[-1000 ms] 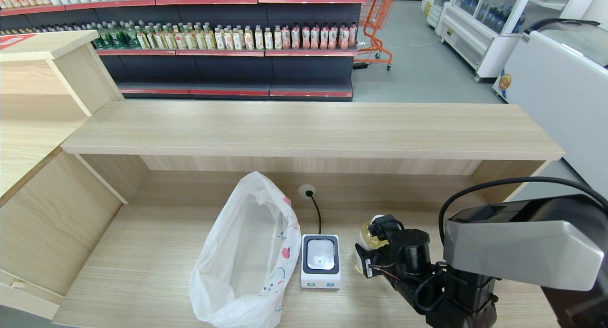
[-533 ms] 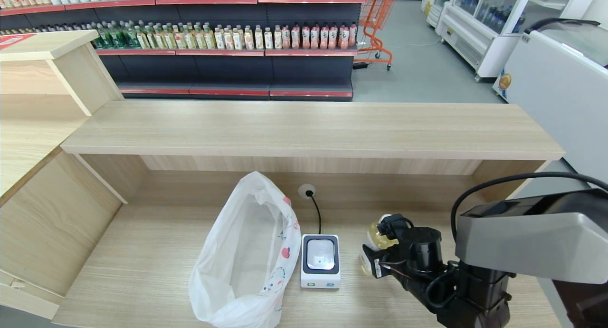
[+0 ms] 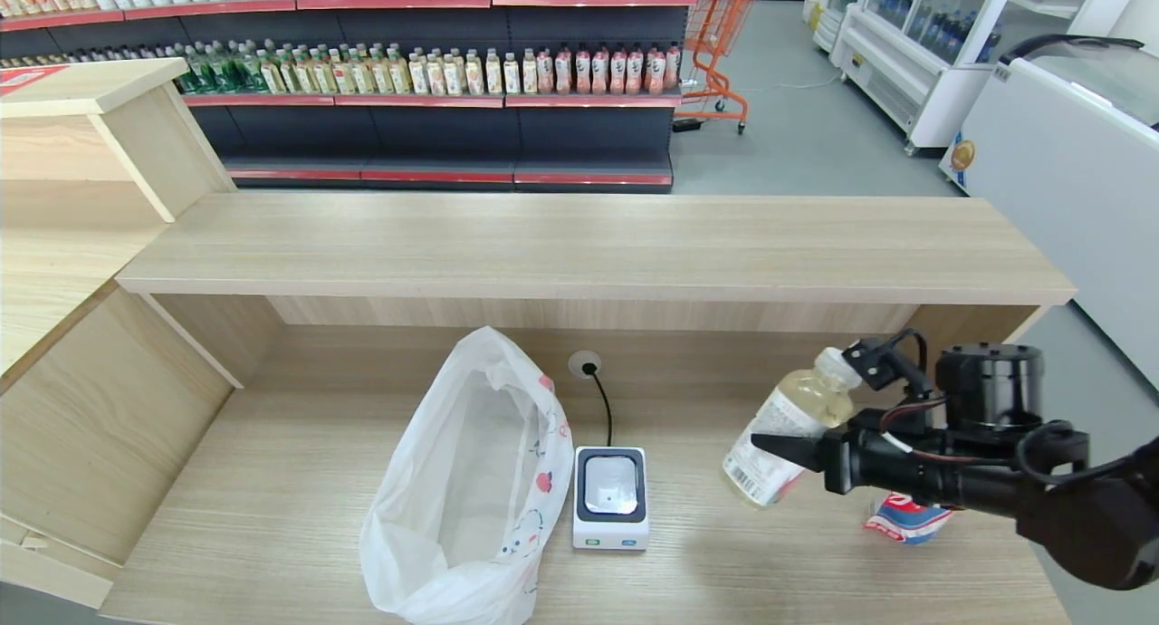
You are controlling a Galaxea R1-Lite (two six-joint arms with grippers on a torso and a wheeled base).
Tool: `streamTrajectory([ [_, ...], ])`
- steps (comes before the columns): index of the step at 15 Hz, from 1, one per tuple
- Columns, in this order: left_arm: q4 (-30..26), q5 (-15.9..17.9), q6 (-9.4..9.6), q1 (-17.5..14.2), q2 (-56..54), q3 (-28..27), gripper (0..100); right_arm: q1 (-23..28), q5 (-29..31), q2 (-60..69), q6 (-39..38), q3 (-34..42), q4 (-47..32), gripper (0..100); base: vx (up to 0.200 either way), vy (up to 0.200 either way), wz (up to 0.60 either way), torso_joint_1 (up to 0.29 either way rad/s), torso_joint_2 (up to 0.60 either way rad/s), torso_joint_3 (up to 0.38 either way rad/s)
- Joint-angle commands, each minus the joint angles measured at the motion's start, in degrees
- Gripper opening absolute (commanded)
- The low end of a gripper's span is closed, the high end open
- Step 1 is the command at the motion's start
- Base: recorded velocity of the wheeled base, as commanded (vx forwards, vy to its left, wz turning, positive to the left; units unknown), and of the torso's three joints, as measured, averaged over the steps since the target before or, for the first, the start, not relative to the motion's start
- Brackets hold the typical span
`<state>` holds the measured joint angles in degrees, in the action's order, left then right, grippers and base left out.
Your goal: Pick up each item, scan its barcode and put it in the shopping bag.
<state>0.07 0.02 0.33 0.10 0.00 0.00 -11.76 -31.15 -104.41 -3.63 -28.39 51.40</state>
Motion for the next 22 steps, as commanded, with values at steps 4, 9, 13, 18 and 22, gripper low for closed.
streamTrajectory([
  [4, 0.01, -0.02, 0.02, -0.01, 0.0, 0.0, 100, -1.16, -9.99, 16.61, -3.4, 5.28, -6.4, 0, 0.0, 0.0, 0.0, 0.0, 0.0, 0.0],
  [9, 0.01, -0.02, 0.02, -0.01, 0.0, 0.0, 100, -11.35, -10.78, 19.77, -3.75, 5.63, -6.48, 0, 0.0, 0.0, 0.0, 0.0, 0.0, 0.0],
  [13, 0.01, -0.02, 0.02, -0.01, 0.0, 0.0, 100, -13.9, -12.27, 24.52, -4.37, 5.28, -10.53, 0, 0.0, 0.0, 0.0, 0.0, 0.0, 0.0],
  [18, 0.01, -0.02, 0.02, -0.01, 0.0, 0.0, 100, -18.21, -14.64, 26.28, -5.33, 5.45, -14.57, 0, 0.0, 0.0, 0.0, 0.0, 0.0, 0.0],
  [22, 0.01, -0.02, 0.02, -0.01, 0.0, 0.0, 100, -19.26, -14.56, 24.7, -5.33, 6.42, -15.89, 0, 0.0, 0.0, 0.0, 0.0, 0.0, 0.0],
])
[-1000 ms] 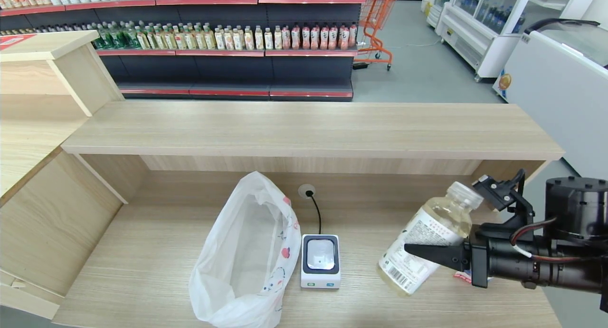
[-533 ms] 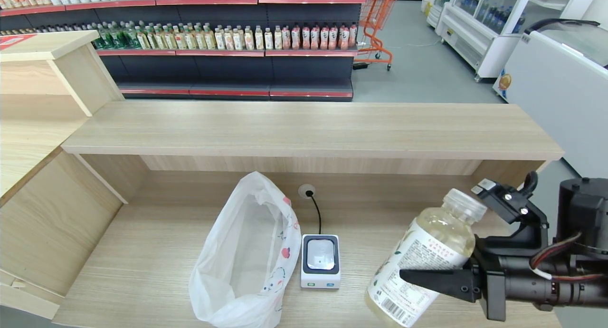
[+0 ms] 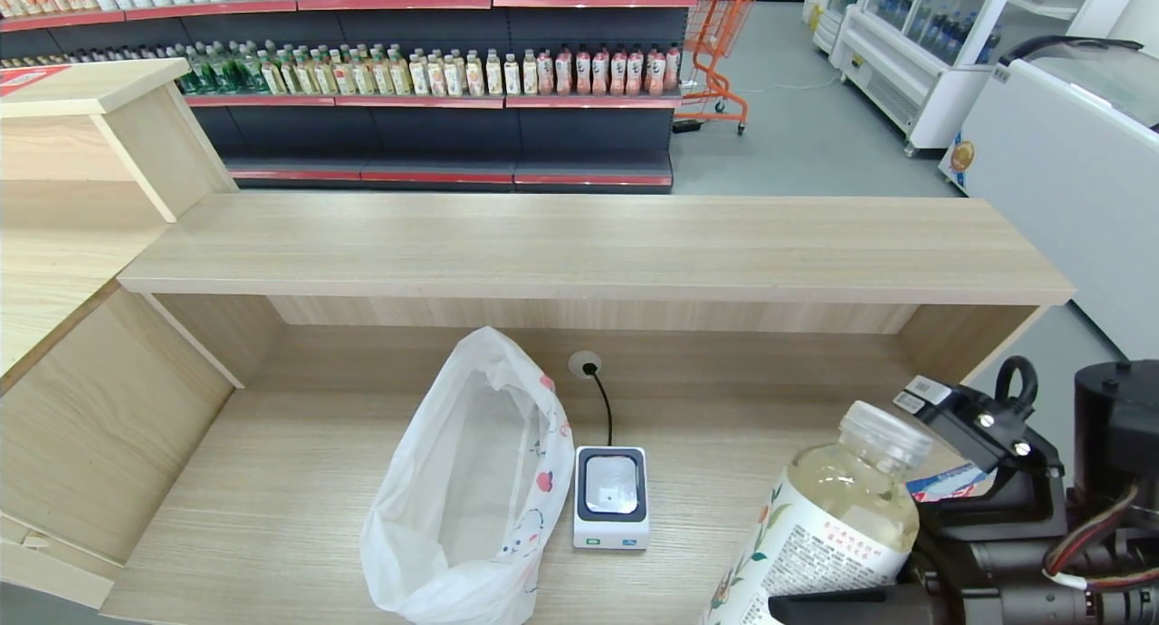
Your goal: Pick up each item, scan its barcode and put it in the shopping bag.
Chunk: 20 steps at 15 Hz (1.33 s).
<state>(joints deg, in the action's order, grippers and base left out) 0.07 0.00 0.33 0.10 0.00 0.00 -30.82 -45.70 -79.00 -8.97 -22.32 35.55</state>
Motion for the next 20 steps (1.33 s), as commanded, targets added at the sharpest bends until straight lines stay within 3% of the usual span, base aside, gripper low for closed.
streamTrajectory([
  [1, 0.01, 0.0, 0.02, -0.01, 0.0, 0.0, 100, -0.3, -0.09, -0.72, 0.01, 0.35, -0.48, 0, 0.0, 0.0, 0.0, 0.0, 0.0, 0.0],
  [15, 0.01, 0.0, 0.02, -0.01, 0.0, 0.0, 100, 0.06, 0.7, 0.77, 0.1, -0.09, -1.27, 0, 0.0, 0.0, 0.0, 0.0, 0.0, 0.0],
  [17, 0.01, 0.0, 0.02, -0.01, 0.0, 0.0, 100, 3.4, 1.67, 2.27, 0.36, -0.79, -1.27, 0, 0.0, 0.0, 0.0, 0.0, 0.0, 0.0],
  [20, 0.01, 0.0, 0.02, 0.08, 0.0, 0.0, 100, 13.42, 5.01, 4.46, 1.5, -0.62, -1.62, 0, 0.0, 0.0, 0.0, 0.0, 0.0, 0.0],
])
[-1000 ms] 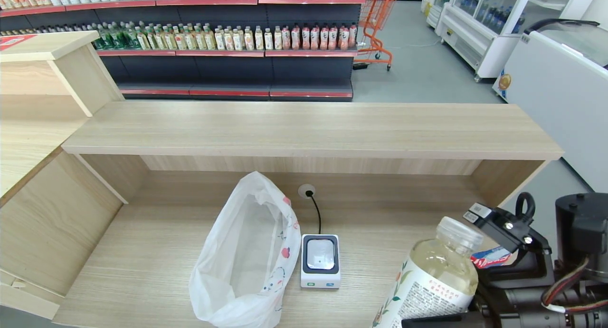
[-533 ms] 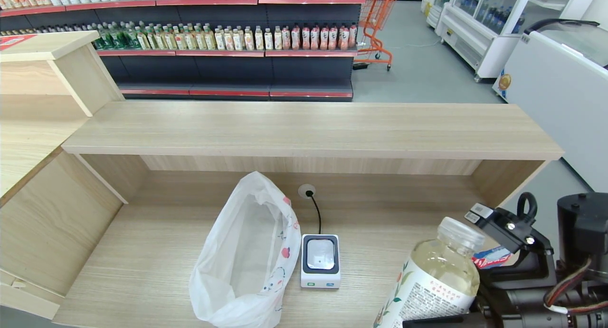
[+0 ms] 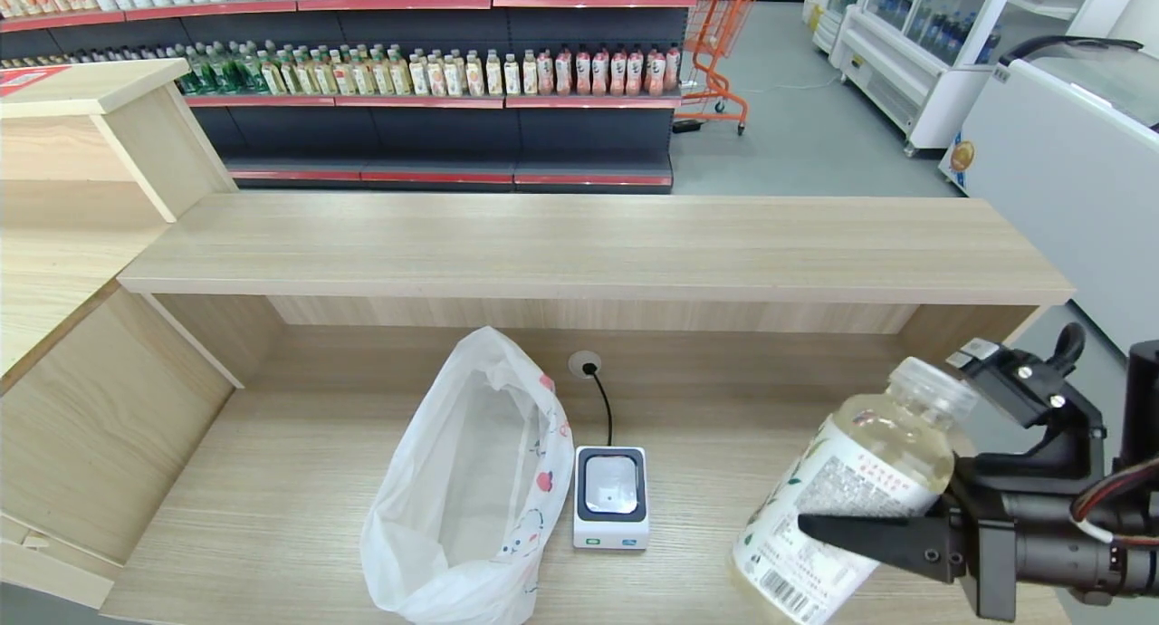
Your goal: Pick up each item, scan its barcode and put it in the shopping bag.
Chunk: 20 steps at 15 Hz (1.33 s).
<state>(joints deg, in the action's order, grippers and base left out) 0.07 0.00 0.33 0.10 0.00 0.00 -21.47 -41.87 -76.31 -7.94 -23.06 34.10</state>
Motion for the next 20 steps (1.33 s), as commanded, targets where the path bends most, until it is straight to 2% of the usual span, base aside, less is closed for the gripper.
streamTrajectory([
  [1, 0.01, 0.0, 0.02, -0.01, 0.0, 0.0, 100, 6.17, 2.85, 1.96, 1.34, 0.04, -0.17, 0, 0.0, 0.0, 0.0, 0.0, 0.0, 0.0],
  [2, 0.01, 0.0, 0.02, -0.01, 0.0, 0.0, 100, 7.14, 5.84, 2.13, 3.01, -0.14, -0.17, 0, 0.0, 0.0, 0.0, 0.0, 0.0, 0.0],
  [5, 0.01, 0.0, 0.02, -0.01, 0.0, 0.0, 100, 8.99, 22.36, -0.5, 13.03, 1.18, -2.72, 0, 0.0, 0.0, 0.0, 0.0, 0.0, 0.0],
  [7, 0.01, 0.0, 0.02, 0.08, 0.0, 0.0, 100, 10.31, 41.0, -0.68, 15.76, 2.41, -3.77, 0, 0.0, 0.0, 0.0, 0.0, 0.0, 0.0],
  [8, 0.01, 0.0, 0.02, -0.01, 0.0, 0.0, 100, 10.74, 47.94, -0.24, 15.93, 2.23, -4.04, 0, 0.0, 0.0, 0.0, 0.0, 0.0, 0.0],
  [9, 0.01, 0.0, 0.02, -0.01, 0.0, 0.0, 100, 12.59, 50.22, 0.55, 16.46, 2.23, -3.95, 0, 0.0, 0.0, 0.0, 0.0, 0.0, 0.0],
  [12, 0.01, 0.0, 0.02, -0.01, 0.0, 0.0, 100, 15.67, 51.98, 2.57, 18.48, 1.27, -3.42, 0, 0.0, 0.0, 0.0, 0.0, 0.0, 0.0],
  [14, 0.01, 0.0, 0.02, -0.01, 0.0, 0.0, 100, 13.73, 50.05, 4.07, 20.77, 1.09, -3.42, 0, 0.0, 0.0, 0.0, 0.0, 0.0, 0.0],
  [16, 0.01, 0.0, 0.02, 0.08, 0.0, 0.0, 100, 11.8, 44.51, 5.12, 32.72, 1.0, 0.09, 0, 0.0, 0.0, 0.0, 0.0, 0.0, 0.0],
  [17, 0.01, 0.0, 0.02, -0.01, 0.0, 0.0, 100, 11.8, 43.28, 5.21, 35.97, 1.09, 1.15, 0, 0.0, 0.0, 0.0, 0.0, 0.0, 0.0],
  [18, 0.01, 0.0, 0.02, -0.01, 0.0, 0.0, 100, 13.12, 41.08, 5.65, 46.26, 1.0, 4.75, 0, 0.0, 0.0, 0.0, 0.0, 0.0, 0.0],
  [20, 0.01, 0.0, 0.02, 0.08, 0.0, 0.0, 100, 14.44, 39.59, 6.97, 55.4, 1.0, 5.98, 0, 0.0, 0.0, 0.0, 0.0, 0.0, 0.0],
])
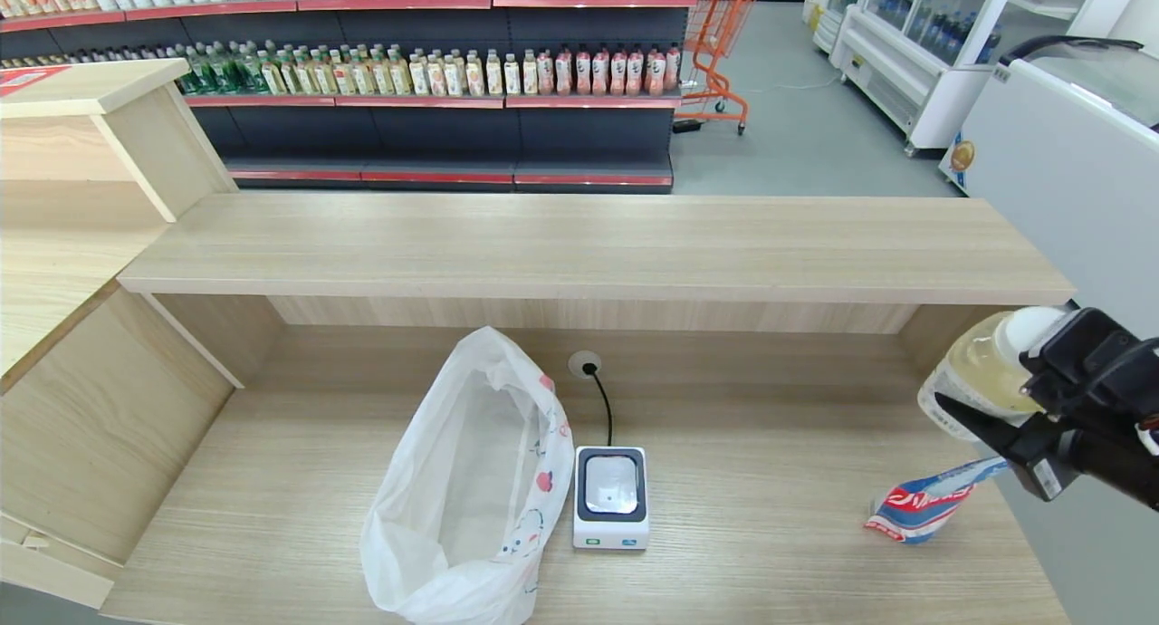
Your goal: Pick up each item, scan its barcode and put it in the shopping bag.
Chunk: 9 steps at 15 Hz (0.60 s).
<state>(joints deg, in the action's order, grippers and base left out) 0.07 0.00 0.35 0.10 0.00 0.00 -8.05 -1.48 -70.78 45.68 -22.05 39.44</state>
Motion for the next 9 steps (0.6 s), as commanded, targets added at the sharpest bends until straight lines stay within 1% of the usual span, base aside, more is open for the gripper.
streamTrajectory([
  [1, 0.01, 0.0, 0.0, -0.01, 0.0, 0.0, 100, 0.93, -1.34, 2.14, 3.89, 0.08, 0.64, 0, 0.0, 0.0, 0.0, 0.0, 0.0, 0.0],
  [3, 0.01, 0.09, -0.09, -0.01, 0.0, 0.0, 100, 0.05, -2.22, 2.14, 4.24, 0.43, 0.73, 0, 0.0, 0.0, 0.0, 0.0, 0.0, 0.0],
  [4, 0.01, 0.0, 0.0, -0.01, 0.0, 0.0, 100, -1.18, -4.5, 2.49, 4.6, 0.08, 0.82, 0, 0.0, 0.0, 0.0, 0.0, 0.0, 0.0],
  [6, 0.01, 0.09, 0.0, 0.08, 0.0, 0.0, 100, -1.45, -6.52, 3.63, 6.44, -0.45, 0.82, 0, 0.0, 0.0, 0.0, 0.0, 0.0, 0.0],
  [8, 0.01, 0.0, -0.09, -0.01, 0.0, 0.0, 100, -1.71, -7.05, 5.21, 7.67, 2.63, 0.73, 0, 0.0, 0.0, 0.0, 0.0, 0.0, 0.0],
  [9, 0.01, 0.0, -0.09, 0.08, 0.0, 0.0, 100, -2.68, -7.31, 5.48, 7.94, 3.86, 0.73, 0, 0.0, 0.0, 0.0, 0.0, 0.0, 0.0],
])
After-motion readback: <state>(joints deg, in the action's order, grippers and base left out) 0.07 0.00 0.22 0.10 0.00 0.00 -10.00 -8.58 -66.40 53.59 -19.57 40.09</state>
